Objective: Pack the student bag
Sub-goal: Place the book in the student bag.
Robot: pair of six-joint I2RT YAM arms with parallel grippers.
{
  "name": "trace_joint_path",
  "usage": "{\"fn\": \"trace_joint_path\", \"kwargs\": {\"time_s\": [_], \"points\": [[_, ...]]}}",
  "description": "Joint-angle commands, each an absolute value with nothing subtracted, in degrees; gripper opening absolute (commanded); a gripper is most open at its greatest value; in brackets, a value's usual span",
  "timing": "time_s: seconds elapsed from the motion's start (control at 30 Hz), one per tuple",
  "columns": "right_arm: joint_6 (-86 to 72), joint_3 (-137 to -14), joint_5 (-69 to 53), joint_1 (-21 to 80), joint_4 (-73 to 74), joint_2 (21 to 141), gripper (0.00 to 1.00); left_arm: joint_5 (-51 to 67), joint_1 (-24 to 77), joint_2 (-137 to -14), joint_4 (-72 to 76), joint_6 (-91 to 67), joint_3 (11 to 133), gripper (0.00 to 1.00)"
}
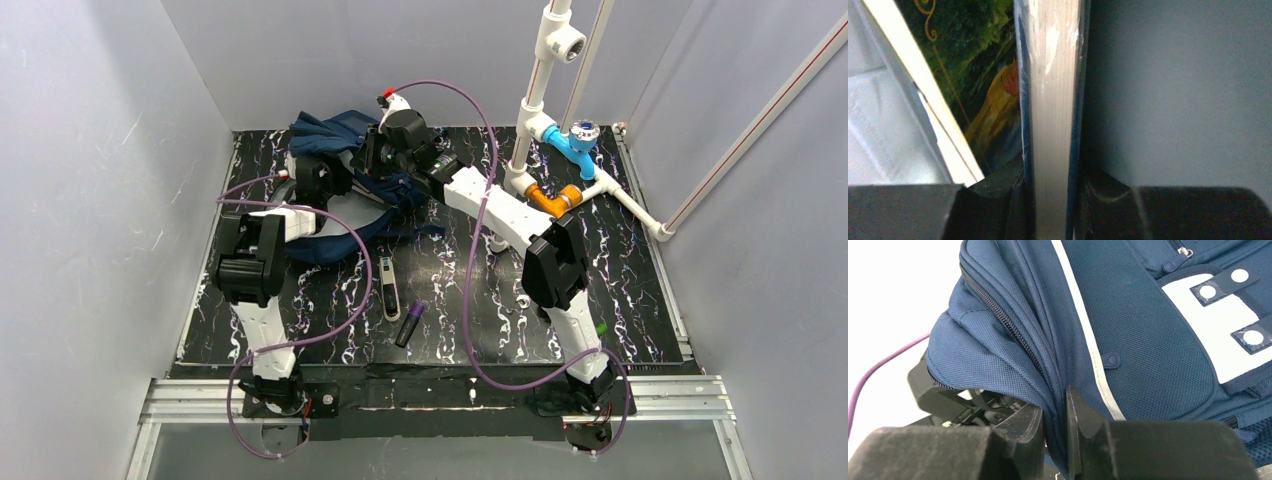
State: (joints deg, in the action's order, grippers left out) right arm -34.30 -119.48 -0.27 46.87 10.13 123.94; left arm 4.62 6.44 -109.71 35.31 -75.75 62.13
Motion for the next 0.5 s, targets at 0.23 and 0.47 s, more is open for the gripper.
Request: {"fn": "trace_joint_path", "kwargs": {"time_s": [0.23,0.47], "points": [[-36.40,-120.57,-1.10,45.90,0.53,118.11,0.01,-0.64,8.77,-108.84,33.43,-72.41,64.30,0.65],[-32.36,-118.23,-1.54,44.77,1.66,117.42,0.01,9.63,8.70,-98.88,19.90,-58.36,62.75,0.97]]}}
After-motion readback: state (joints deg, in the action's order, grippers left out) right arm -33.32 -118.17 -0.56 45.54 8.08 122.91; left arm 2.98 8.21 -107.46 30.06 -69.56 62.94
